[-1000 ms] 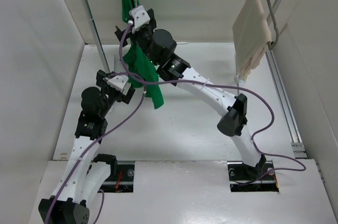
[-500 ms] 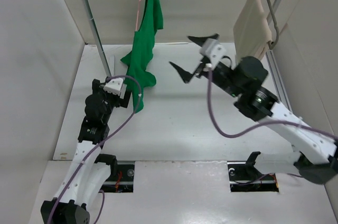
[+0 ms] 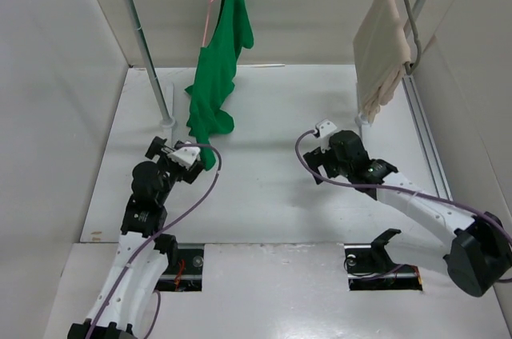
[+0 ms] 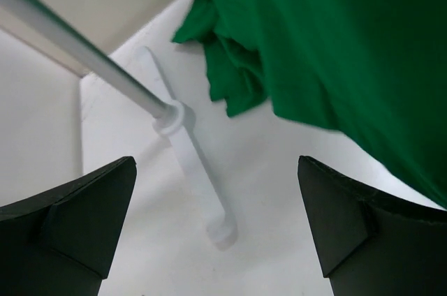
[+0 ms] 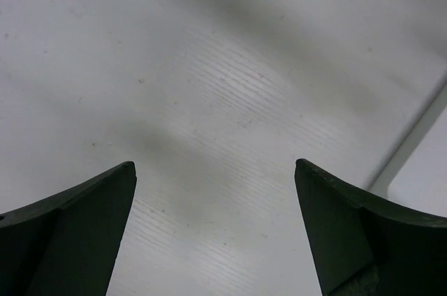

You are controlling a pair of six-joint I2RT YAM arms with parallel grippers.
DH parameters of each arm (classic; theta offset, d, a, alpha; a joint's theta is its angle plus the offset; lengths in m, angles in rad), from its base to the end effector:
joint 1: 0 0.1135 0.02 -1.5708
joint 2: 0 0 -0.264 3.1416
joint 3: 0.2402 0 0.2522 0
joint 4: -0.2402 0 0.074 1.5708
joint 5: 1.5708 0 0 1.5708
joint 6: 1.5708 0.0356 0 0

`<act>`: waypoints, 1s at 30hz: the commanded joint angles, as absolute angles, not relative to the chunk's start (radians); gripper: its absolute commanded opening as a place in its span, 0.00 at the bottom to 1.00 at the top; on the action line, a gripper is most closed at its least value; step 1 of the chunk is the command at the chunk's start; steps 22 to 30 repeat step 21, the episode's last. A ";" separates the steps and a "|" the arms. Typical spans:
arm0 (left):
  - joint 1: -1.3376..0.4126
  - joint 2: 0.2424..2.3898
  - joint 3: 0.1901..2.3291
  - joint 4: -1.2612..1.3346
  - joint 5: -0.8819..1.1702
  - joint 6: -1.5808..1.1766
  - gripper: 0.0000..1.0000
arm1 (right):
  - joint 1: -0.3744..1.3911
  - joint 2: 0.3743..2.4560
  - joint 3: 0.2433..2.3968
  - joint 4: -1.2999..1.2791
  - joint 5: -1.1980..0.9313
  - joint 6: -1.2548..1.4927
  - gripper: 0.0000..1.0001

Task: Place the t-shirt on the hanger
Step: Hang the hanger with tshirt onto the clothesline

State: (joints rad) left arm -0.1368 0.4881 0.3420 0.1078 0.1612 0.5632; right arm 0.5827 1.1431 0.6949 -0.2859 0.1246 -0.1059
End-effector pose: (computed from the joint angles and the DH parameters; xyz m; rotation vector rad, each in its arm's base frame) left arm 0.1448 -0.0257 0.2568 0.6686 1.4671 0.2004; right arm 0.2015 0.1275 0.2284 -0.7160 2.1858 0.1020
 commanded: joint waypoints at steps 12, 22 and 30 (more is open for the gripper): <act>-0.137 0.516 0.287 0.032 0.301 0.663 1.00 | 0.552 0.976 0.670 -0.241 0.253 -0.063 1.00; -0.137 0.506 0.287 0.032 0.334 0.644 1.00 | 0.552 0.963 0.670 -0.232 0.235 -0.081 1.00; -0.137 0.506 0.287 0.032 0.334 0.644 1.00 | 0.552 0.963 0.670 -0.232 0.235 -0.081 1.00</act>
